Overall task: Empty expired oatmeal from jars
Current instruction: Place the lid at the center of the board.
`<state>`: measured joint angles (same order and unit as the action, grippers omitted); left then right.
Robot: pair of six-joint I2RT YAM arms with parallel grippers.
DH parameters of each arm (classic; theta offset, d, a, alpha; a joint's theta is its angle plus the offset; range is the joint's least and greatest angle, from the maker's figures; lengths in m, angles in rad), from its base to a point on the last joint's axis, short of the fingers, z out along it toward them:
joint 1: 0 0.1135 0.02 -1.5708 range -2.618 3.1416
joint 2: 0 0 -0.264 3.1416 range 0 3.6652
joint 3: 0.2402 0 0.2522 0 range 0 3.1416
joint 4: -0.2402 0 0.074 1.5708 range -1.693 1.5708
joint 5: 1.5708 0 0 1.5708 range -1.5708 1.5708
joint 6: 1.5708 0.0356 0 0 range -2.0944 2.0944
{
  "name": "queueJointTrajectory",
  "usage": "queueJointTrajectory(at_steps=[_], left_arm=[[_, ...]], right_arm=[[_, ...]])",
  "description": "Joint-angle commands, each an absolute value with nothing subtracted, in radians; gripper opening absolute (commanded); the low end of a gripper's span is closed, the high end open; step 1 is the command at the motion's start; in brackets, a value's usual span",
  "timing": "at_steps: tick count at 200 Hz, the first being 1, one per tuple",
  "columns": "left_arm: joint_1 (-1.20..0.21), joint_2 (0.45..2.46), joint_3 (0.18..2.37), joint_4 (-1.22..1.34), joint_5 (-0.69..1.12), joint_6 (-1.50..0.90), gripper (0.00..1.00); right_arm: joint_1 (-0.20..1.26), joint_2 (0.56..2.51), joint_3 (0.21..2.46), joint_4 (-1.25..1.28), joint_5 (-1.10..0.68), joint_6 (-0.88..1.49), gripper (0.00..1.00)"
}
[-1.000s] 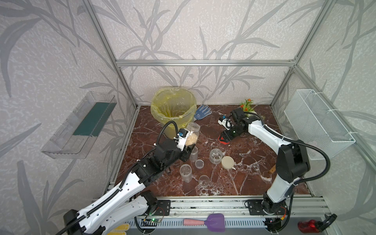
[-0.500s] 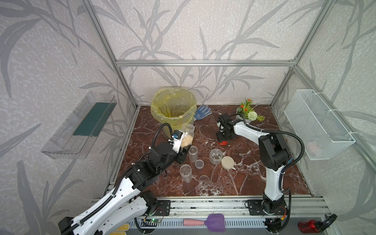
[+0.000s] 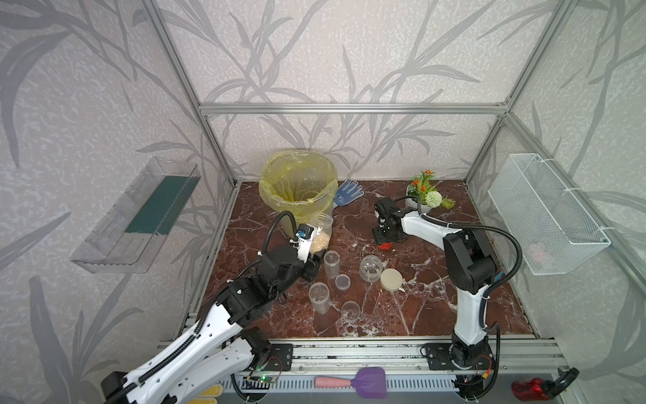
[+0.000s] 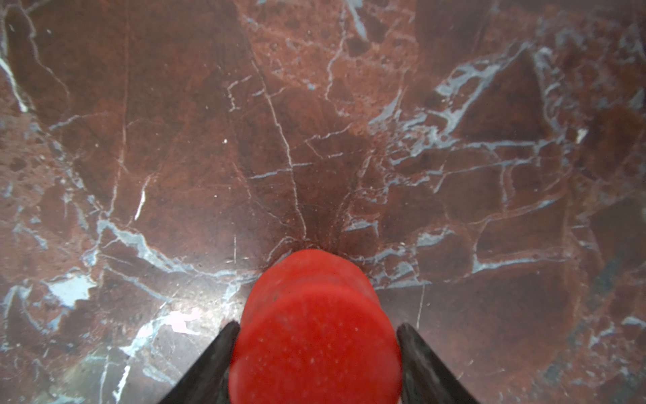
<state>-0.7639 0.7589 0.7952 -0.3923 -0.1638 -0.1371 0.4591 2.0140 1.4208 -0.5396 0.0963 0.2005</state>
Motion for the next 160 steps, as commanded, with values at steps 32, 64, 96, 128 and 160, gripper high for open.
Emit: queueJointTrajectory(at_steps=[32, 64, 96, 128, 160], left_arm=[[-0.765, 0.746, 0.817, -0.386, -0.193, -0.168, 0.00], [-0.764, 0.747, 0.829, -0.395, -0.193, -0.168, 0.00], [-0.764, 0.745, 0.845, -0.412, -0.204, -0.160, 0.00], [-0.765, 0.732, 0.872, -0.428, -0.220, -0.154, 0.00], [-0.765, 0.732, 0.885, -0.431, -0.268, -0.134, 0.00]], right_arm=[[0.454, 1.914, 1.361, -0.513, 0.056, 0.220, 0.73], [0.449, 1.865, 1.365, -0.521, 0.058, 0.213, 0.78], [0.446, 1.820, 1.378, -0.539, 0.057, 0.209, 0.85], [0.449, 1.715, 1.376, -0.536, -0.001, 0.201, 0.86], [0.474, 1.556, 1.361, -0.531, -0.117, 0.209, 0.82]])
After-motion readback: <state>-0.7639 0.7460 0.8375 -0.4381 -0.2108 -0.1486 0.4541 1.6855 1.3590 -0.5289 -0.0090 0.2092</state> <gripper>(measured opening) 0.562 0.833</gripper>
